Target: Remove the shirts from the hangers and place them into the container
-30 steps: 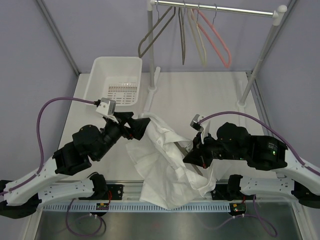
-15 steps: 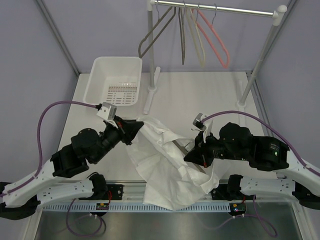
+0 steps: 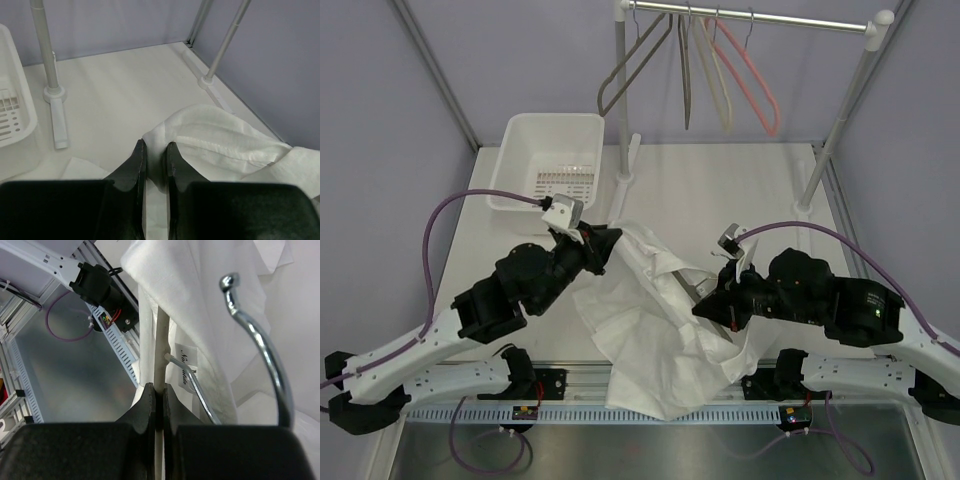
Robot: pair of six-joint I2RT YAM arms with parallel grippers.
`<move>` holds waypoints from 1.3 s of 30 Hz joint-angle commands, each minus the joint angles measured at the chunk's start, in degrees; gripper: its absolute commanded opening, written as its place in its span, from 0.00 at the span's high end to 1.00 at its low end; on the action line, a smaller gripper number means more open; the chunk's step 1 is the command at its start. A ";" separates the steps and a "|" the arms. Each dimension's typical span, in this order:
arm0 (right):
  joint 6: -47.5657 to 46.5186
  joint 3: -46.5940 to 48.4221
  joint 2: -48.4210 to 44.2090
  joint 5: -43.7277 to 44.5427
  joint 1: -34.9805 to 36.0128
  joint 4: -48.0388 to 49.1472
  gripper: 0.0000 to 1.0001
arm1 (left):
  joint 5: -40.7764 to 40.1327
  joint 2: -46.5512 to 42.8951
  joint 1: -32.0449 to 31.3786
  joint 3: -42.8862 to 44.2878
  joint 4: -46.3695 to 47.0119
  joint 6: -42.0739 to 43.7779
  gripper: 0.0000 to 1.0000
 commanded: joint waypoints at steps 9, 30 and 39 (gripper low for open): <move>0.38 -5.35 -4.28 -12.34 1.14 -13.37 1.00 | -29.04 7.12 18.42 13.94 4.95 7.98 1.00; 1.61 2.46 1.77 2.87 1.06 -7.39 1.00 | -3.75 -7.70 18.42 2.97 -4.90 -7.85 0.42; 4.68 4.92 9.17 6.82 1.06 -8.19 1.00 | 27.71 -16.86 18.42 3.23 -0.51 -3.35 0.44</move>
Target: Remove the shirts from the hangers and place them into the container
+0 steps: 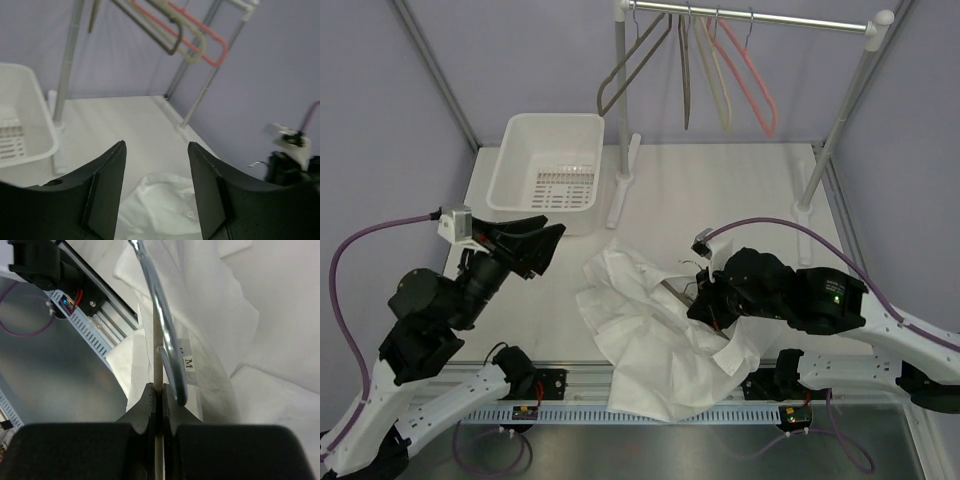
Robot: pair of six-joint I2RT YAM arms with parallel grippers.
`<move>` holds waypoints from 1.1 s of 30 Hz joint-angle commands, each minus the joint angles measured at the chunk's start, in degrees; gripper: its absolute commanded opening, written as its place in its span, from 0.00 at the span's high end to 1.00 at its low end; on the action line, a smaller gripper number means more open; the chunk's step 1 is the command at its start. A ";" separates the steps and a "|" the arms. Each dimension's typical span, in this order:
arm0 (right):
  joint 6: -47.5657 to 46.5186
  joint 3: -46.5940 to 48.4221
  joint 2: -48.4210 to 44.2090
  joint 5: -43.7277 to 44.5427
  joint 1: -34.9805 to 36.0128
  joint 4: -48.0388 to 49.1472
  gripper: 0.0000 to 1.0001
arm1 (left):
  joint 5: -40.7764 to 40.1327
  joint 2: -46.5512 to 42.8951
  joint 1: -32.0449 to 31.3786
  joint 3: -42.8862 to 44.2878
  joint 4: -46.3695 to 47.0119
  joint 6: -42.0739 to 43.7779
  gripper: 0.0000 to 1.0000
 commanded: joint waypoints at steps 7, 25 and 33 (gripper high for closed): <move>3.95 8.14 5.93 2.65 0.53 -2.09 1.00 | 21.41 4.75 -0.16 -3.38 13.89 -4.12 0.70; 4.31 23.79 20.01 2.48 -1.75 -0.68 1.00 | 2.08 15.30 -23.36 -1.37 15.14 2.37 0.80; 4.31 23.18 18.95 1.78 -2.10 -0.25 1.00 | -3.90 16.09 -26.53 -1.37 13.38 1.32 0.66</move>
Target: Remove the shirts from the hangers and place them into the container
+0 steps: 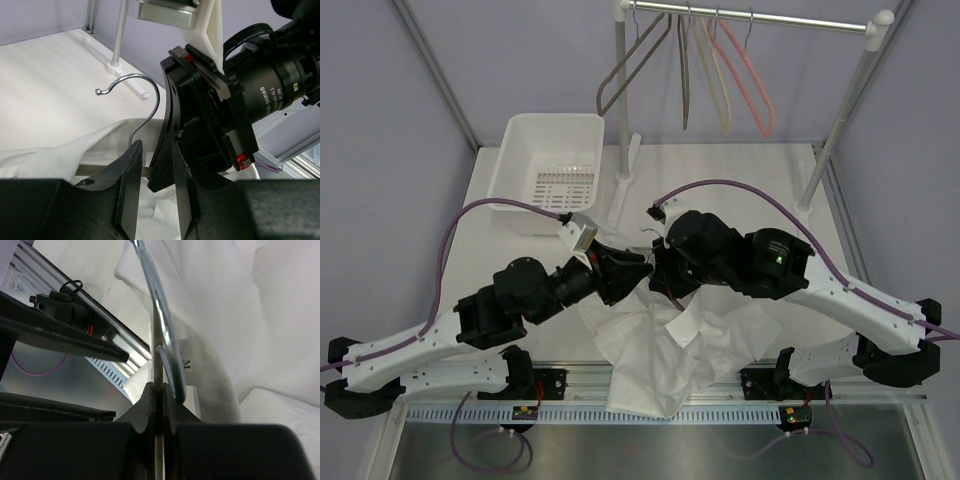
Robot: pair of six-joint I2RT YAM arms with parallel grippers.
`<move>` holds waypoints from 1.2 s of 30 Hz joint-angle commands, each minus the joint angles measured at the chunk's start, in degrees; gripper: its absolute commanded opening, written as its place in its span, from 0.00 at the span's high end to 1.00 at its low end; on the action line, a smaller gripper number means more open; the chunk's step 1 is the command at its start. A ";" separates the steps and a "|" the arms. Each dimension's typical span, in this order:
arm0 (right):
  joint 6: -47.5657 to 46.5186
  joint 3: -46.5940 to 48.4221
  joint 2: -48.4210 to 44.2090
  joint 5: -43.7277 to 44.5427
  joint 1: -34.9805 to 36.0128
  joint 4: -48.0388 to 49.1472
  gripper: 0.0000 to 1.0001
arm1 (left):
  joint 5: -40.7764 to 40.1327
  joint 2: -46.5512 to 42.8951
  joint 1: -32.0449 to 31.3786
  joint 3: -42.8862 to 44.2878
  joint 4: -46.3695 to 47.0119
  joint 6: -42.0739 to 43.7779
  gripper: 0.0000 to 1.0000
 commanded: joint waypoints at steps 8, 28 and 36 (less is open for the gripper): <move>0.81 1.45 -4.07 -4.07 -0.53 4.61 1.00 | -7.86 2.49 -1.99 2.65 0.17 0.91 0.57; -1.83 1.89 -7.75 -4.08 -0.44 0.23 0.51 | -19.08 6.18 -1.90 7.57 -7.56 -0.06 1.00; -2.27 5.32 -15.05 -4.78 0.08 -8.12 0.39 | -26.39 4.16 -1.90 10.64 -13.53 2.93 1.00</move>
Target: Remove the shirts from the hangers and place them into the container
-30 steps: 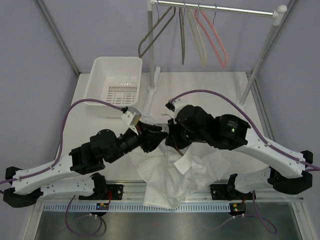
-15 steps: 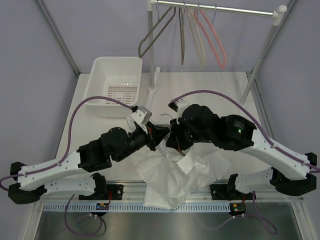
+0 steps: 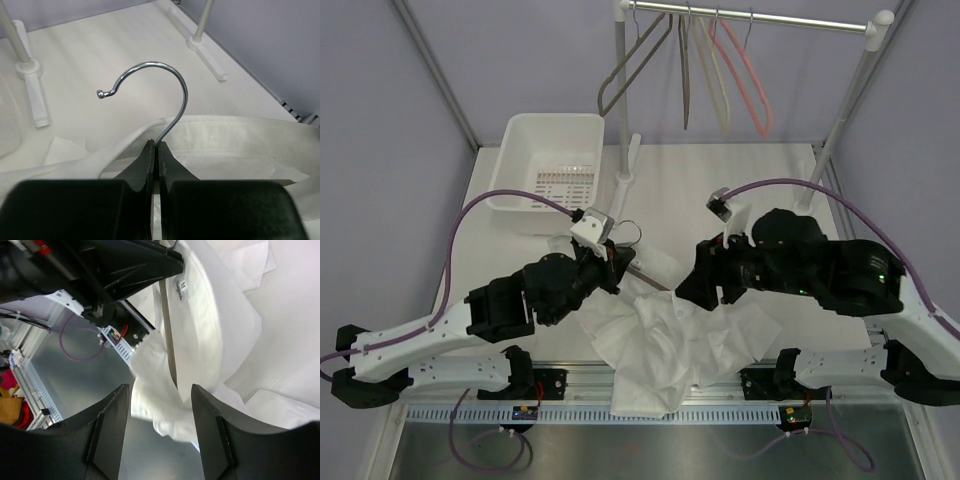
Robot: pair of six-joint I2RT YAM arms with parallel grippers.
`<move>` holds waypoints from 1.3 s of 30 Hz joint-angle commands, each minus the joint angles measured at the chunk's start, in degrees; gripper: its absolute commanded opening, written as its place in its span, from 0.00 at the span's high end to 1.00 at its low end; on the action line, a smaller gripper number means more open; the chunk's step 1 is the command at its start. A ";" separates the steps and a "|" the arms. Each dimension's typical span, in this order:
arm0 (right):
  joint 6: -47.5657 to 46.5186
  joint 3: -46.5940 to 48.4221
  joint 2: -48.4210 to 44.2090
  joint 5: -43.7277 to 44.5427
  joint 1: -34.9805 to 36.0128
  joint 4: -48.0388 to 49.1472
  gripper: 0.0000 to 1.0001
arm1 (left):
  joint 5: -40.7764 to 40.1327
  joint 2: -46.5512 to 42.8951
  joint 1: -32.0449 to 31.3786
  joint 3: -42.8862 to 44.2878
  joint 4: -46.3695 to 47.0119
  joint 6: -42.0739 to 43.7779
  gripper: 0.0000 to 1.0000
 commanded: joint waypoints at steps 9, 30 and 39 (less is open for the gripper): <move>-1.42 -10.22 -7.21 -5.08 0.57 1.10 0.36 | -8.01 -5.52 0.20 7.23 -3.11 1.93 1.00; -1.68 -16.64 -7.56 -7.38 0.57 7.34 0.76 | -7.74 -3.14 0.20 9.16 -0.13 4.04 1.00; -0.63 -18.40 -9.41 -7.37 0.83 6.90 0.72 | -8.27 -2.35 0.90 9.69 -1.00 4.39 1.00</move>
